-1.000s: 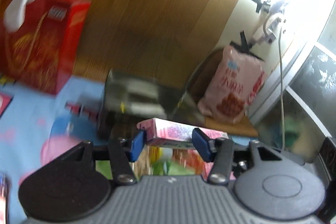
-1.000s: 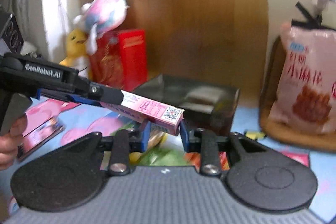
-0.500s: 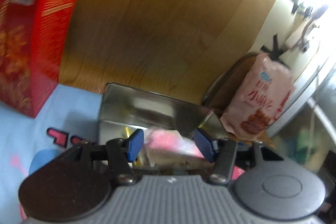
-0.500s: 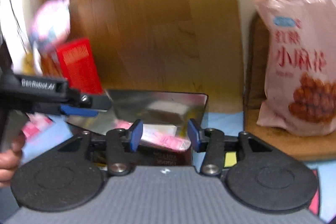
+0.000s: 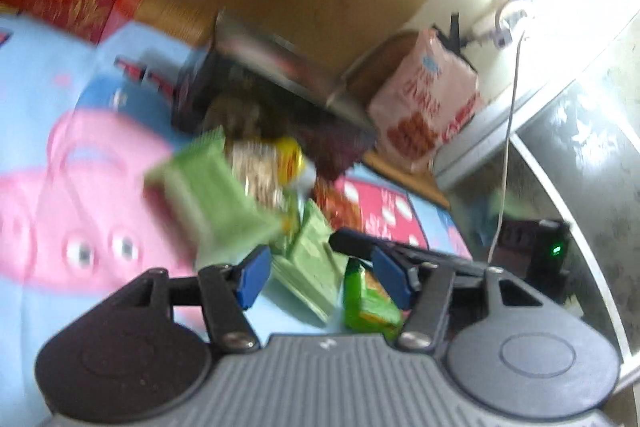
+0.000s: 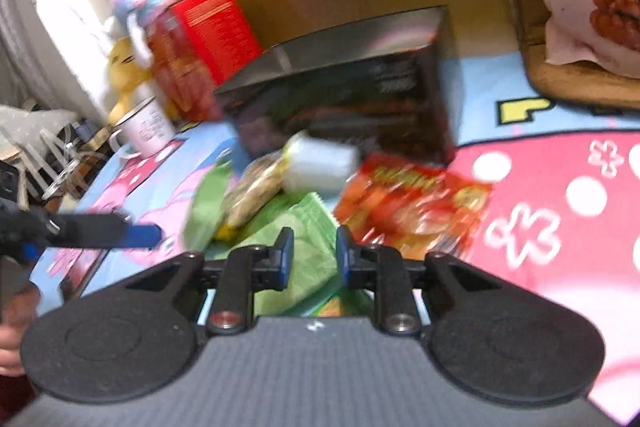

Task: Organize snacks
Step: 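Grasp the green patterned snack pack with the right gripper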

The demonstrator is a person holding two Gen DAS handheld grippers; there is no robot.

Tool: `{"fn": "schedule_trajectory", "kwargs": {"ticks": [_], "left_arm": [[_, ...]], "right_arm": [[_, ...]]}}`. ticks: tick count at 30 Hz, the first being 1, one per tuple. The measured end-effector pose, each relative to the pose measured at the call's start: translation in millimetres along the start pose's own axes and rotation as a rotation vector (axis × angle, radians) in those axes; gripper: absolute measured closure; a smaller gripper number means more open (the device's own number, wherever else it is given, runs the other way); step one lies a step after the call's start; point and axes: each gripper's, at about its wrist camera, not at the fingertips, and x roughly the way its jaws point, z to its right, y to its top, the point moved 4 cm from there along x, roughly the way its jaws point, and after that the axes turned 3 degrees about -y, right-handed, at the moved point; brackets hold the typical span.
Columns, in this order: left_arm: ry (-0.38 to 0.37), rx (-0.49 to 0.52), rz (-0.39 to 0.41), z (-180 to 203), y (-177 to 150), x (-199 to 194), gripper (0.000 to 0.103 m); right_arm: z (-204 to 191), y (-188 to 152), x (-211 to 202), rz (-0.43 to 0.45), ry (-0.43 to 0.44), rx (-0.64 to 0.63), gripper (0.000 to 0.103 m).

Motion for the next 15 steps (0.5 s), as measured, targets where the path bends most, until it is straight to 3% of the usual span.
{"fn": "schedule_trajectory", "kwargs": {"ticks": [9, 12, 15], "left_arm": [[0.030, -0.050, -0.015, -20, -42, -24, 0.046], [0.048, -0.033, 0.026, -17, -32, -32, 0.042], [0.077, 0.009, 0.034, -12, -19, -27, 0.038]], "right_arm": [[-84, -72, -37, -0.043, 0.131, -0.146, 0.073], [-99, -81, -50, 0.013, 0.034, -0.264, 0.061], [-104, -81, -50, 0.044, -0.059, -0.347, 0.058]]}}
